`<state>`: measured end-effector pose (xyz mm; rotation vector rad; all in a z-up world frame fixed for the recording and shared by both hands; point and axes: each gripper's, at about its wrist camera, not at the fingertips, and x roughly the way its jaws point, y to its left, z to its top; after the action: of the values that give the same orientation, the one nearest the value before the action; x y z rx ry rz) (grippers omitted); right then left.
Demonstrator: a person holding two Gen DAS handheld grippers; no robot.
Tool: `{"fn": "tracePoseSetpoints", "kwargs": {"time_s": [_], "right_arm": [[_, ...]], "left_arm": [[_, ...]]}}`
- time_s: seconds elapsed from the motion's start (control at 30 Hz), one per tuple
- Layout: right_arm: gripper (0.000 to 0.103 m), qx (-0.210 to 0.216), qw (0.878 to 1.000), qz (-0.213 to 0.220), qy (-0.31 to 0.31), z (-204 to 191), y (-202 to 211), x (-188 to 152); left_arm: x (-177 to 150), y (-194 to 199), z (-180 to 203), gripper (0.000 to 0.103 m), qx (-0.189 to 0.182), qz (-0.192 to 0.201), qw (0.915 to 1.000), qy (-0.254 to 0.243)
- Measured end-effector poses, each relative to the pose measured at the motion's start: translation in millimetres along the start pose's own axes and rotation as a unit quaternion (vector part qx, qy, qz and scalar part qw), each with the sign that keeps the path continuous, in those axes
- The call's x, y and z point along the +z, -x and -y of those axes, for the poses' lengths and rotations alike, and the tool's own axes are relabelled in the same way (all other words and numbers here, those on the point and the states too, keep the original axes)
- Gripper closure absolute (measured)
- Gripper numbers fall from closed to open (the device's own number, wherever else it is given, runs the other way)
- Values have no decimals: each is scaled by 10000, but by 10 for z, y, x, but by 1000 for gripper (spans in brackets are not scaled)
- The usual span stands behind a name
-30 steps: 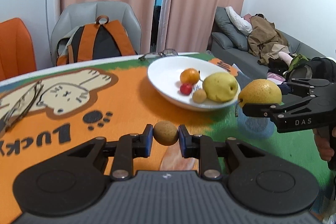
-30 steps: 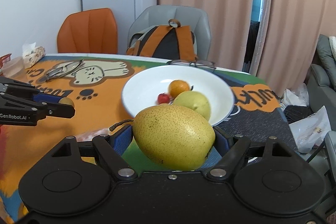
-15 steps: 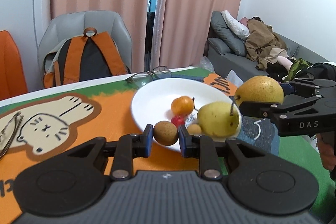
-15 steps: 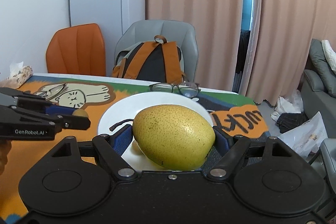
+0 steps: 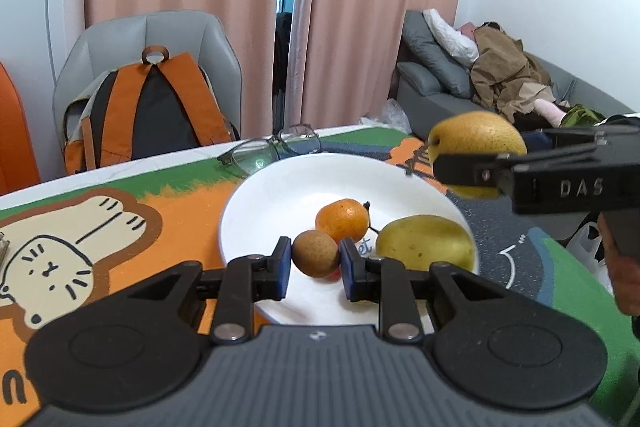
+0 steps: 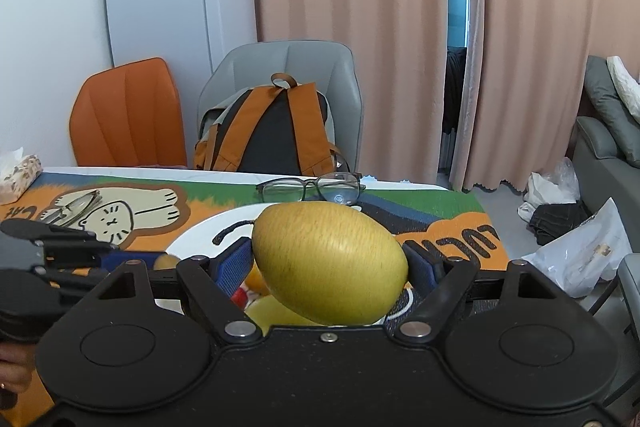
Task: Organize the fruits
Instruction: 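Carry both fruits over the white bowl and open the left tool to drop the brown fruit, then lower the large yellow pear into the bowl and open the right tool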
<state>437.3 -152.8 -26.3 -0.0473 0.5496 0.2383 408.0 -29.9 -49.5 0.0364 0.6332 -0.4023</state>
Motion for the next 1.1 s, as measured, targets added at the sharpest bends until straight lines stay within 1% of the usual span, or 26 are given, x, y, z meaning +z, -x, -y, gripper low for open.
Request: {"fn": "tracePoseSetpoints", "kwargs": {"time_s": [0.17, 0.4, 0.7, 0.8, 0.9, 0.93, 0.97, 1.07, 1.1], "right_arm": [[27, -10, 9998, -175, -37, 31, -160, -14], [28, -96, 9992, -375, -101, 61, -356, -77], [28, -123, 9987, -463, -168, 58, -488, -89], [28, -111, 9987, -477, -156, 53, -491, -82], [28, -125, 9987, -486, -108, 40, -488, -85], [28, -131, 9987, -487, -77, 32, -488, -87], [28, -136, 9987, -488, -67, 25, -492, -89], [28, -147, 9986, -508, -57, 15, -510, -95], [28, -160, 9985, -513, -54, 11, -520, -93]], "left_arm": [[-25, -207, -38, 79, 116, -271, 9995, 77], [-79, -331, -58, 79, 200, -420, 9989, 71], [-85, -344, -15, 78, 237, -452, 9987, -58], [-73, -312, -10, 76, 300, -362, 9989, -70], [-62, -267, -12, 73, 242, -324, 9991, -103], [-64, -252, -15, 67, 192, -337, 9992, -123], [-68, -230, -21, 57, 150, -328, 9993, -129], [-92, -113, -34, 40, 139, -127, 9998, -103], [-88, -82, -36, 38, 140, -89, 9998, -104]]}}
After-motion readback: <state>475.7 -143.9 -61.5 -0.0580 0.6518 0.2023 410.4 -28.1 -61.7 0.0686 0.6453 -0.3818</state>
